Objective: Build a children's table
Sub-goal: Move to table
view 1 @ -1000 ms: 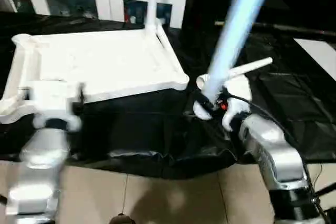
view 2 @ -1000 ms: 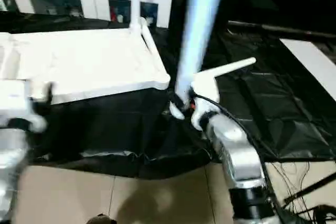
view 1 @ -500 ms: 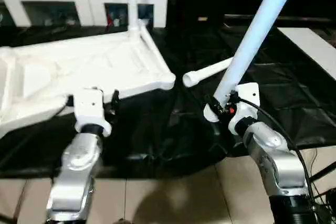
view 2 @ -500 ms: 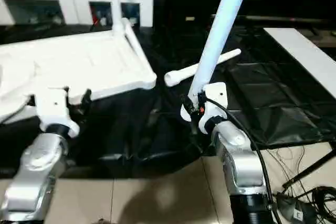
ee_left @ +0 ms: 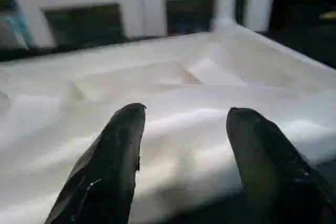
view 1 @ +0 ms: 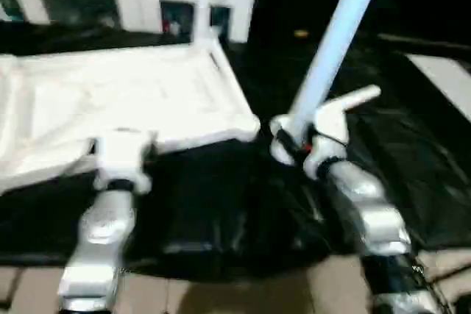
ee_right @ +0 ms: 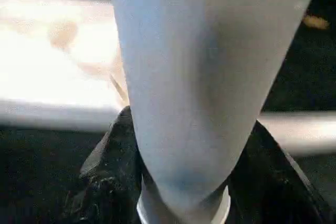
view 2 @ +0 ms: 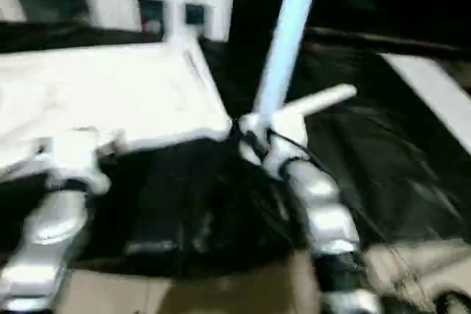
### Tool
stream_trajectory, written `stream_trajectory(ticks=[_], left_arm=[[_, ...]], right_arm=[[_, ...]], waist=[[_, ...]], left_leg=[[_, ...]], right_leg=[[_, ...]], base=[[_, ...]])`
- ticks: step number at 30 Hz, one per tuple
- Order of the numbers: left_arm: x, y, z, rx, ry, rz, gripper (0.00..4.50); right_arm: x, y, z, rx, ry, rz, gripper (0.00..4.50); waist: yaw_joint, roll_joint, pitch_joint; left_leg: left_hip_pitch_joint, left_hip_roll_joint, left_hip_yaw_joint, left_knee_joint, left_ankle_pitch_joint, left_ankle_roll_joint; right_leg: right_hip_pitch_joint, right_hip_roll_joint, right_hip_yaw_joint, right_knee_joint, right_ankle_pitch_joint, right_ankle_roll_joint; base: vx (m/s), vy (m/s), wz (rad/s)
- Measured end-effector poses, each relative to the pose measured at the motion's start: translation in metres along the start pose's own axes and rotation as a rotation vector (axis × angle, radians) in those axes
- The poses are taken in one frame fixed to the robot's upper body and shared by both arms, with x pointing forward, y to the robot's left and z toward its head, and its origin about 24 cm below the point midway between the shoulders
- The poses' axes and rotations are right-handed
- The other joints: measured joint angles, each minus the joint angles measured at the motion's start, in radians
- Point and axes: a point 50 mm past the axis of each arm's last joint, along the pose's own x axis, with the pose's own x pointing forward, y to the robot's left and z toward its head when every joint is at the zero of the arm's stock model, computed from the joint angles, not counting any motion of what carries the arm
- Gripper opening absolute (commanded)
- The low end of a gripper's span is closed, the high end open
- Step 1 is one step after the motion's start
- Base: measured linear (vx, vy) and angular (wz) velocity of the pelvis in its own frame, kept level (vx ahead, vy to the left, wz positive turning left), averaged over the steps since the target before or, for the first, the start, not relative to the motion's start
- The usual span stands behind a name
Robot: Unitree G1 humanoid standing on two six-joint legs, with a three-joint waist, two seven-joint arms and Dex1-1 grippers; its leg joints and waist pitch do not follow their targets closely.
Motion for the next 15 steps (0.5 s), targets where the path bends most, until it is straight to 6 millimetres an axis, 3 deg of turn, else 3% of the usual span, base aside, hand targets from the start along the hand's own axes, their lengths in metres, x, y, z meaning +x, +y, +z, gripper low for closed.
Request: stream_trajectory(ticks=[1, 2, 3, 4, 6, 7, 8, 9, 10, 11, 12, 13, 14, 15], left_arm=[[0.0, 0.0, 0.002, 0.001, -0.007, 0.001, 2.88], [0.001, -0.001, 0.003, 0.0, -0.011, -0.004, 2.88], [0.001, -0.005, 0.004, -0.011, -0.015, -0.016, 2.88], [0.001, -0.013, 0.004, -0.02, -0.016, -0.043, 2.88], [0.0, -0.022, 0.004, -0.019, -0.016, -0.089, 2.88], [0.001, -0.021, 0.005, -0.014, -0.019, -0.09, 2.88], [0.001, -0.019, 0.006, -0.007, -0.022, -0.088, 2.88], [0.002, -0.017, 0.006, -0.002, -0.023, -0.083, 2.88], [0.001, -0.013, 0.004, 0.006, -0.018, -0.071, 2.88], [0.002, -0.008, 0.003, 0.009, -0.013, -0.053, 2.88], [0.002, -0.003, 0.002, 0.022, -0.009, -0.038, 2.88], [0.002, -0.003, 0.002, 0.023, -0.008, -0.036, 2.88], [0.003, -0.004, 0.003, 0.02, -0.01, -0.038, 2.88], [0.004, -0.005, 0.004, 0.018, -0.016, -0.042, 2.88]], right_arm=[[0.0, -0.001, 0.001, -0.003, -0.007, 0.0, 1.86], [-0.001, -0.001, 0.001, -0.01, -0.014, 0.0, 1.86], [-0.005, -0.006, 0.0, -0.022, -0.013, -0.012, 1.86], [-0.009, -0.01, -0.005, -0.026, 0.0, -0.026, 1.86], [-0.013, -0.016, -0.01, -0.028, 0.021, -0.051, 1.86], [-0.013, -0.015, -0.01, -0.027, 0.018, -0.048, 1.86], [-0.012, -0.013, -0.009, -0.025, 0.009, -0.041, 1.86], [-0.011, -0.009, -0.008, -0.028, 0.001, -0.028, 1.86], [-0.009, -0.003, -0.009, -0.017, 0.003, -0.009, 1.86], [-0.006, 0.007, -0.009, -0.019, 0.001, 0.031, 1.86], [-0.003, 0.015, -0.007, -0.029, -0.004, 0.07, 1.86], [-0.003, 0.016, -0.007, -0.037, -0.006, 0.082, 1.86], [-0.004, 0.015, -0.006, -0.044, -0.009, 0.084, 1.86], [-0.004, 0.013, -0.005, -0.05, -0.013, 0.082, 1.86]], waist=[[0.001, -0.009, -0.002], [-0.001, -0.02, -0.004], [0.003, -0.028, -0.003], [0.017, -0.025, -0.002], [0.038, -0.007, -0.003], [0.042, 0.006, -0.006], [0.046, 0.024, -0.007], [0.047, 0.056, -0.009], [0.043, 0.056, -0.008], [0.032, 0.052, -0.008], [0.02, 0.043, -0.012], [0.013, 0.042, -0.012], [0.006, 0.039, -0.013], [-0.001, 0.028, -0.016]], left_leg=[[0.013, -0.007, 0.007, 0.002, -0.009, 0.0], [0.02, -0.02, 0.015, 0.005, -0.017, -0.009], [0.024, -0.024, 0.025, 0.023, -0.034, 0.015], [0.028, -0.021, 0.024, 0.045, -0.056, 0.057], [-0.013, -0.031, 0.006, 0.122, -0.062, 0.067], [-0.033, -0.03, 0.001, 0.118, -0.059, 0.063], [-0.046, -0.023, -0.001, 0.086, -0.055, 0.056], [-0.054, -0.002, -0.003, 0.041, 0.011, 0.027], [-0.042, 0.0, -0.008, 0.045, 0.004, 0.013], [-0.039, -0.008, -0.013, 0.042, -0.001, 0.017], [-0.035, -0.012, -0.015, 0.043, -0.01, 0.019], [-0.029, -0.015, -0.015, 0.043, -0.015, 0.021], [-0.023, -0.019, -0.014, 0.043, -0.021, 0.021], [-0.021, -0.034, -0.023, 0.041, -0.026, 0.027]], right_leg=[[-0.019, -0.002, 0.022, 0.011, -0.001, 0.004], [-0.032, -0.013, 0.037, -0.022, 0.0, 0.003], [-0.017, -0.009, 0.06, -0.014, 0.0, 0.046], [-0.003, 0.001, 0.068, -0.021, -0.006, 0.044], [0.027, 0.017, 0.076, -0.048, -0.005, 0.037], [0.038, 0.024, 0.07, -0.059, -0.006, 0.036], [0.05, 0.036, 0.058, -0.065, -0.011, 0.036], [0.065, 0.057, 0.038, -0.071, -0.019, 0.039], [0.064, 0.053, 0.032, -0.065, -0.03, 0.033], [0.051, 0.05, 0.028, -0.032, -0.042, 0.012], [0.017, 0.042, 0.026, 0.035, -0.05, 0.01], [-0.012, 0.037, 0.027, 0.069, -0.048, 0.021], [-0.039, 0.03, 0.03, 0.074, -0.041, 0.033], [-0.065, 0.018, 0.036, 0.067, -0.031, 0.051]], base=[[0.141, -0.051, 0.1], [0.128, -0.083, 0.06], [0.066, -0.059, 0.04], [0.119, -0.088, 0.16], [0.156, -0.056, 0.12], [0.138, -0.029, 0.01], [0.132, 0.002, 0.07], [0.145, 0.052, -0.03], [0.145, 0.052, -0.03], [0.186, 0.05, -0.03], [0.168, 0.009, 0.07], [0.168, 0.009, 0.07], [0.116, -0.007, 0.01], [0.084, -0.064, 0.24]])
